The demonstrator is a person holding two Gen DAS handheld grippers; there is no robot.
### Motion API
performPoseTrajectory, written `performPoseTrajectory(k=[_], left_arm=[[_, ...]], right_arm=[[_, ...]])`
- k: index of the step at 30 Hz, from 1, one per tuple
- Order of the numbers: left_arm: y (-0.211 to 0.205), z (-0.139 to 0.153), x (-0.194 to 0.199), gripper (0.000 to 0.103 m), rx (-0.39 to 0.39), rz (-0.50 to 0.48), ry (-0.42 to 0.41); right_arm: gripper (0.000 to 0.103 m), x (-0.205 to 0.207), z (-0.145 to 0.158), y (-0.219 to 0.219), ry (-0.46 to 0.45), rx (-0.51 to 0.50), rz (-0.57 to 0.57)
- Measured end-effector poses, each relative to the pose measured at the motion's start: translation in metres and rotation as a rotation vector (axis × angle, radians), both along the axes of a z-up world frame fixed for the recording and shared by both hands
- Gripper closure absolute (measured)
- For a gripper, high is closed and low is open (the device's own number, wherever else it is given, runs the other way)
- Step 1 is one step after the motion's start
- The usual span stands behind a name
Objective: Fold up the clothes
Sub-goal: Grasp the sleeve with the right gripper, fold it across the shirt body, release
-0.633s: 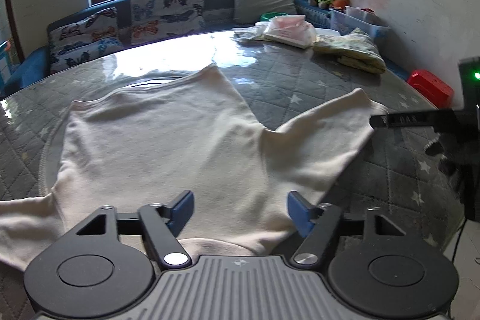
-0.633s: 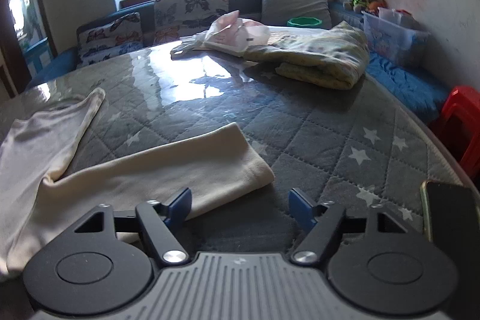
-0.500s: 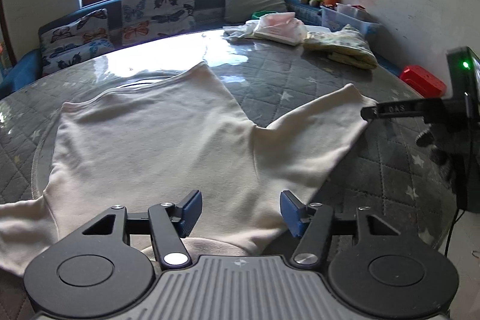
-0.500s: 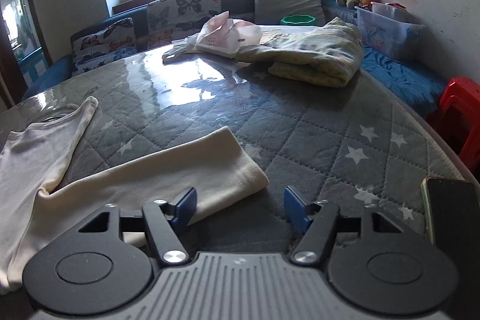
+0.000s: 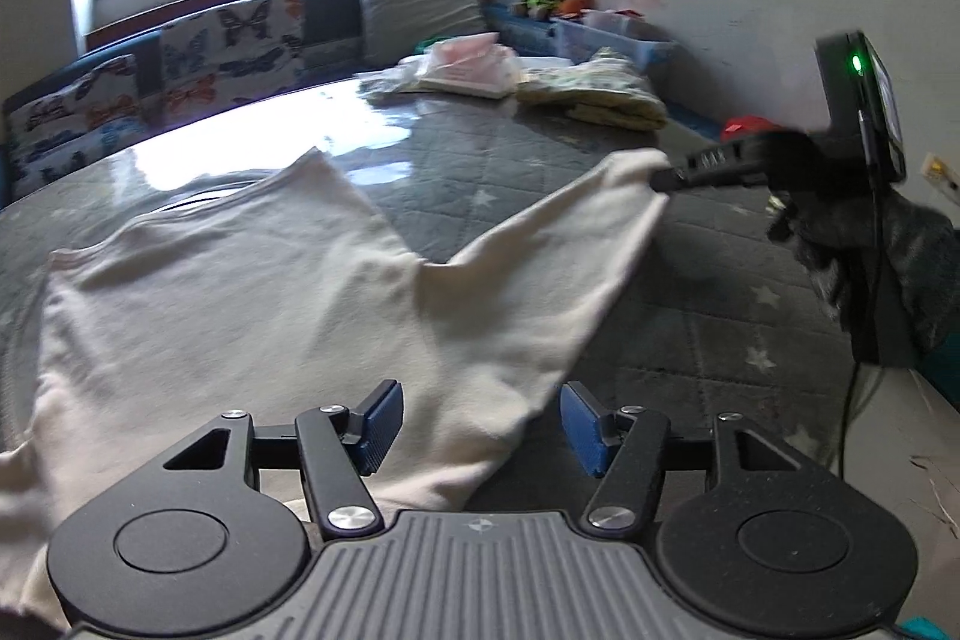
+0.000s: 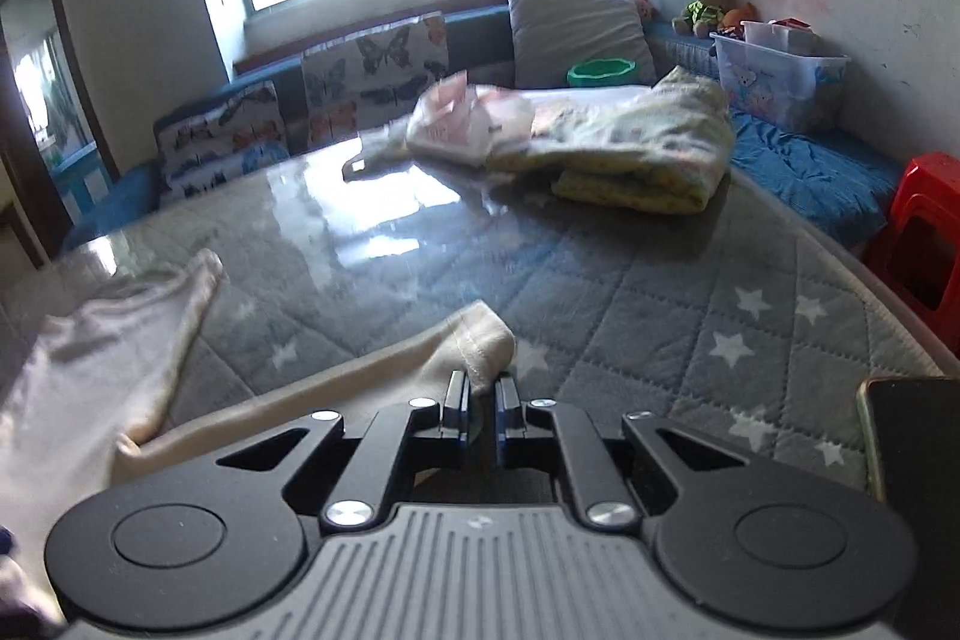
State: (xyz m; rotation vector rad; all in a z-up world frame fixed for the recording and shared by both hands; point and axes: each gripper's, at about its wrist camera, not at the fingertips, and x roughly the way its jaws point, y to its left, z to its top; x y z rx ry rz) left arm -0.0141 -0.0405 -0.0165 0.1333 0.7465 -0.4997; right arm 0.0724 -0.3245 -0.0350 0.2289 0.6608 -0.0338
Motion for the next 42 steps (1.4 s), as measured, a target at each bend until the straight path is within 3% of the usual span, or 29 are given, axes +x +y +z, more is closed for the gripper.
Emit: performPoseTrajectory(k=[9,15,19,23,30,35,42], left_arm=[[-0.013,-0.02,0.0,0.032,-0.043,-0.08,0.055],[0.001,-0.012,-0.005,0.027,-0.084,-0.052,0.041],[0.036,0.009,-0.01,0.022,-0.12,0.032,-0.013],[0.083,0.023,-0.016,0.019,-0.124,0.176,-0.068],[0.16,0.028,-0.033,0.016,-0.111,0.408,-0.085],[0.195,0.021,-0.049,0.015,-0.11,0.505,-0.07],[0.21,0.016,-0.061,0.014,-0.117,0.552,-0.056]], right_arm=[[0.096,-0.001,0.043,0.013,-0.086,0.017,0.069],[0.096,0.002,0.067,0.033,-0.131,0.002,0.138],[0.096,0.0,0.082,0.05,-0.161,-0.009,0.194],[0.096,-0.004,0.097,0.075,-0.186,-0.024,0.267],[0.096,-0.012,0.109,0.139,-0.208,-0.025,0.452],[0.096,-0.02,0.101,0.197,-0.181,-0.017,0.594],[0.096,-0.038,0.065,0.272,-0.106,-0.038,0.758]])
